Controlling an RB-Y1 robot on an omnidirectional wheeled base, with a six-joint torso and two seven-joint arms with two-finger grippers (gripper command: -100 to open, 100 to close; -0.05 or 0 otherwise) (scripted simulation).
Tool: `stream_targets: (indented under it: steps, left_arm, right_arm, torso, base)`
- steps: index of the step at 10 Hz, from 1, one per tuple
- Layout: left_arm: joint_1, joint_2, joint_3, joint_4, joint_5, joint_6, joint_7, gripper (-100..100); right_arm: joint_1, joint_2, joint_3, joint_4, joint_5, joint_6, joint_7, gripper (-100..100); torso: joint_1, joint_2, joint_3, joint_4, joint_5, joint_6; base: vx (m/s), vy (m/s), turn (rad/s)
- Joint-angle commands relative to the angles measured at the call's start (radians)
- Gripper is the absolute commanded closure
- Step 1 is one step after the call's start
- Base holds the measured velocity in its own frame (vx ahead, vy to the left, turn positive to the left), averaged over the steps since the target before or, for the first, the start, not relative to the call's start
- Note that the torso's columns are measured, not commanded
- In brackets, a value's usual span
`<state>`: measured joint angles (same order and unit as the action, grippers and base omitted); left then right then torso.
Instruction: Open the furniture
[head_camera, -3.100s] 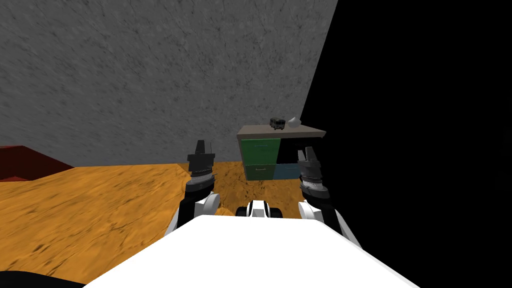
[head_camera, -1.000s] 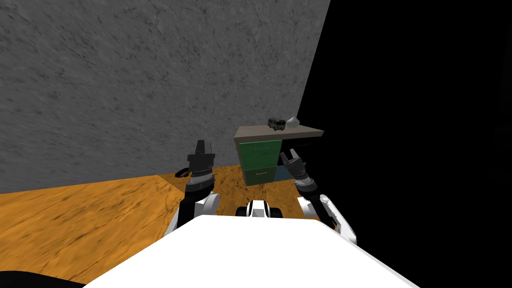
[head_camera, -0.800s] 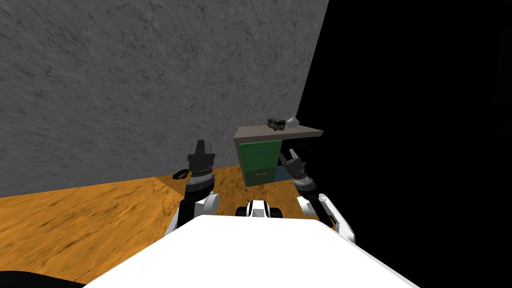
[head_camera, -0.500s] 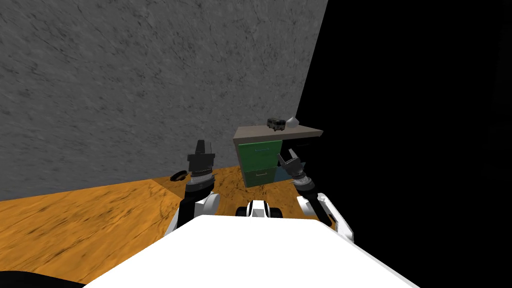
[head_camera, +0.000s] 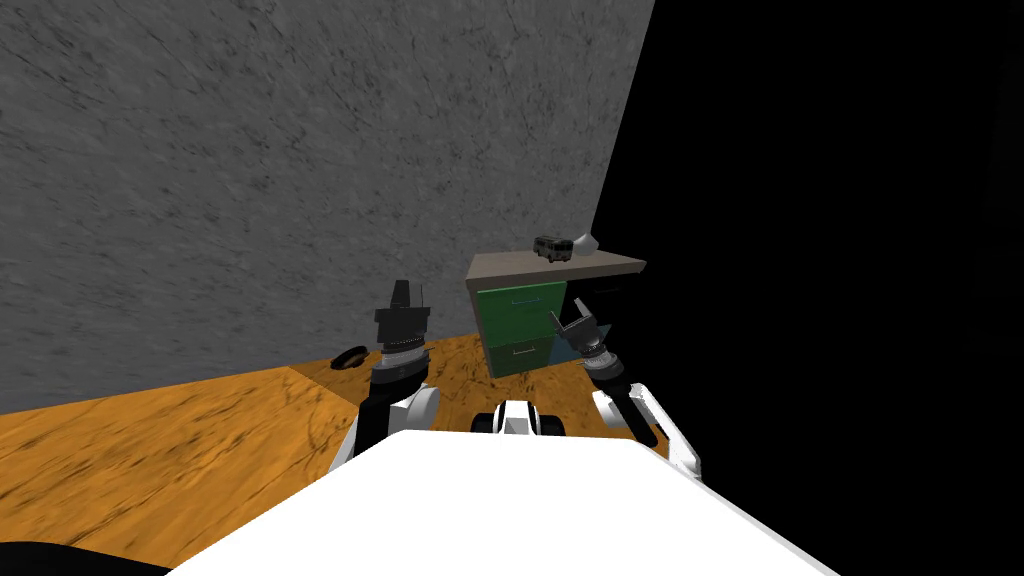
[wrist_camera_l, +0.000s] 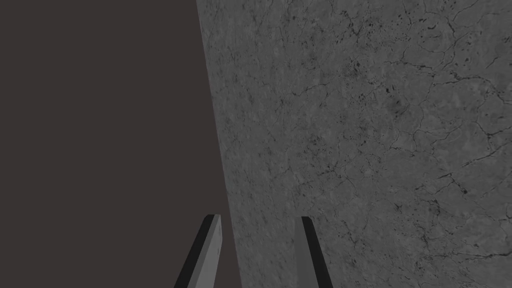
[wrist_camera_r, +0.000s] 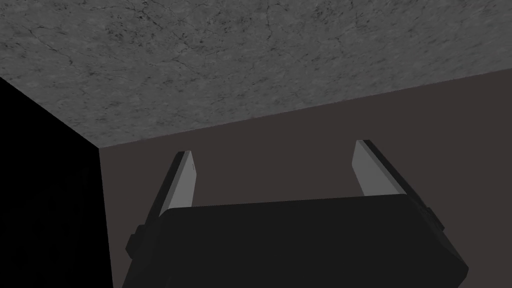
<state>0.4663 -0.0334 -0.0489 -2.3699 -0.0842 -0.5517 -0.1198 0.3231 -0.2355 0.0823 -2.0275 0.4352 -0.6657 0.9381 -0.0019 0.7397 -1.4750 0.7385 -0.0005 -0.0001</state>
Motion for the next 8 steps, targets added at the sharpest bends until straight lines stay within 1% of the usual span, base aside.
stream_targets:
  steps: [1, 2, 3, 4, 5, 6, 7, 8]
  left_arm:
    - [0.000, 0.000, 0.000, 0.000, 0.000, 0.000, 0.000, 0]
    - [0.000, 0.000, 0.000, 0.000, 0.000, 0.000, 0.000, 0]
    - [0.000, 0.000, 0.000, 0.000, 0.000, 0.000, 0.000, 0]
    - [0.000, 0.000, 0.000, 0.000, 0.000, 0.000, 0.000, 0]
    - [0.000, 0.000, 0.000, 0.000, 0.000, 0.000, 0.000, 0]
    - [0.000, 0.000, 0.000, 0.000, 0.000, 0.000, 0.000, 0]
    - [0.000, 0.000, 0.000, 0.000, 0.000, 0.000, 0.000, 0]
    - [0.000, 0.000, 0.000, 0.000, 0.000, 0.000, 0.000, 0]
  right_arm:
    - [-0.011, -0.002, 0.000, 0.021, 0.031, -0.002, 0.070, -100]
    - [-0.021, -0.003, 0.000, 0.041, 0.061, -0.002, 0.102, -100]
    - [-0.021, -0.003, 0.000, 0.041, 0.061, -0.002, 0.130, -100]
    - [-0.030, -0.003, 0.000, 0.061, 0.092, -0.003, 0.159, -100]
    - [-0.030, -0.003, 0.000, 0.061, 0.092, -0.003, 0.188, -100]
    - [-0.038, -0.001, -0.001, 0.083, 0.124, -0.003, 0.217, -100]
    - [-0.038, -0.001, -0.001, 0.083, 0.124, -0.003, 0.245, -100]
    - [-0.046, 0.000, -0.001, 0.105, 0.155, -0.002, 0.274, -100]
  torso:
    - [0.002, -0.001, 0.000, 0.000, 0.000, 0.000]
    - [0.002, -0.002, -0.001, -0.001, 0.001, 0.000]
    - [0.003, -0.003, -0.002, -0.001, 0.001, 0.000]
    - [0.003, -0.002, -0.002, -0.001, 0.001, 0.000]
    - [0.003, -0.004, -0.002, -0.001, 0.001, 0.000]
    - [0.002, -0.002, -0.001, -0.001, 0.001, 0.000]
    - [0.002, -0.001, 0.000, 0.000, 0.000, 0.000]
    - [0.001, 0.000, 0.000, 0.000, 0.000, 0.000]
  base:
    - [0.035, 0.044, -0.076]
    - [0.047, 0.053, -0.102]
    - [0.045, 0.059, -0.057]
    - [0.081, 0.078, -0.107]
    - [0.061, 0.066, -0.055]
    - [0.042, 0.066, -0.089]
    - [0.033, 0.056, -0.061]
    - [0.047, 0.066, -0.112]
